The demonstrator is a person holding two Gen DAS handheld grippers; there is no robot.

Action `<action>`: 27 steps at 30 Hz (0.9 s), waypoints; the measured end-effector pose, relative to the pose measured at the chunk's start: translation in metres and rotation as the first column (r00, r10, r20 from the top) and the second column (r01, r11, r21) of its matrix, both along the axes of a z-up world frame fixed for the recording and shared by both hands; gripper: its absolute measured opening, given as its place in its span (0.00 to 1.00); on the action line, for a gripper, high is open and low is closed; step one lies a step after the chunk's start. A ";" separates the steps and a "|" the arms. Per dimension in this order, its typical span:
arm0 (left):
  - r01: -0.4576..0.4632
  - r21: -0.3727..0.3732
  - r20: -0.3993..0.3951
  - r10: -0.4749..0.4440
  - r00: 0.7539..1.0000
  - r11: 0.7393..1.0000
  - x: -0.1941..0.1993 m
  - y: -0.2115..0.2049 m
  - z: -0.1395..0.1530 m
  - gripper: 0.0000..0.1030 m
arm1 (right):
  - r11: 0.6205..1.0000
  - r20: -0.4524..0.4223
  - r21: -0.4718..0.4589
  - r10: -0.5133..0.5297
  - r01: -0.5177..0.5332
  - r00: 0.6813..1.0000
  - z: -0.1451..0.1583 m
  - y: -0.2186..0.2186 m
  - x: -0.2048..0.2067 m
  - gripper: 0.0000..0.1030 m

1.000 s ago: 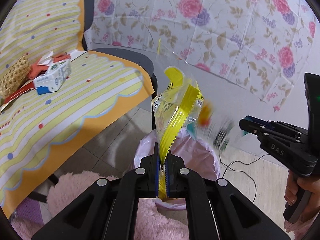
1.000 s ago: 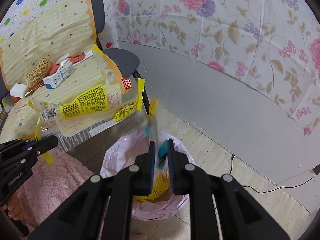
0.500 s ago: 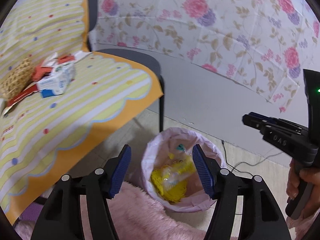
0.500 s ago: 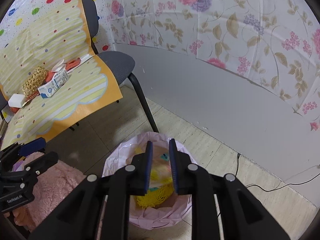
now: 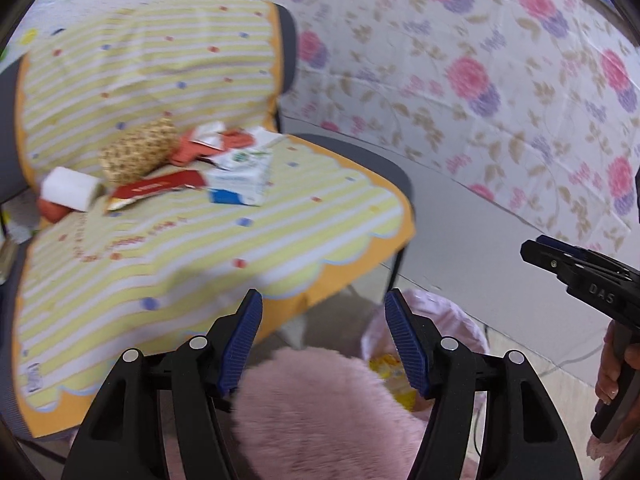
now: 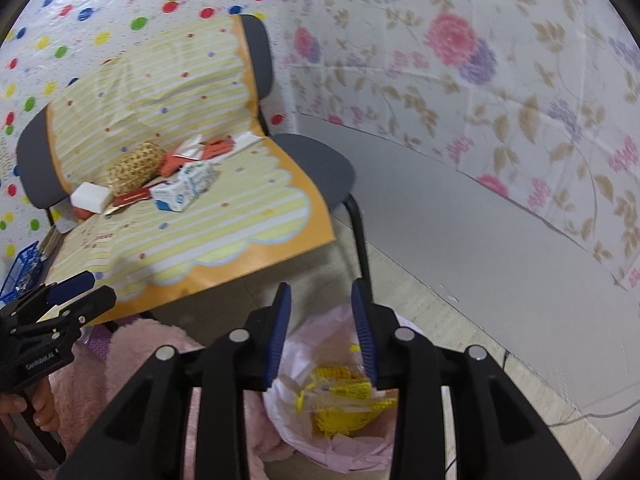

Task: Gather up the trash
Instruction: 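Return both grippers toward the chair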

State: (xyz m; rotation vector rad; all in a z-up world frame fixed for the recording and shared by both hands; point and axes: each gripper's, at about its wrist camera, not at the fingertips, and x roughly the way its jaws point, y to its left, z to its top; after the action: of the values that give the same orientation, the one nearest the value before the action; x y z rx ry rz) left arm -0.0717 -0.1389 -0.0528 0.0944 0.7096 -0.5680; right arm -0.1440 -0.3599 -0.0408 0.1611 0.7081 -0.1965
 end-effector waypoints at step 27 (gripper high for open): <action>-0.389 0.074 0.055 0.386 0.921 0.918 0.113 0.138 -0.008 0.86 | 0.946 -0.005 -0.070 0.318 -0.317 0.948 0.007 0.113 0.158 0.71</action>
State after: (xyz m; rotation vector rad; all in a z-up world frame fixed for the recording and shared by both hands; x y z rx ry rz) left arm 0.0412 -0.0013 -0.0609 0.0400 0.6907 -0.1547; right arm 0.0145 -0.2471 -0.0343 -0.0213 0.7100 0.0880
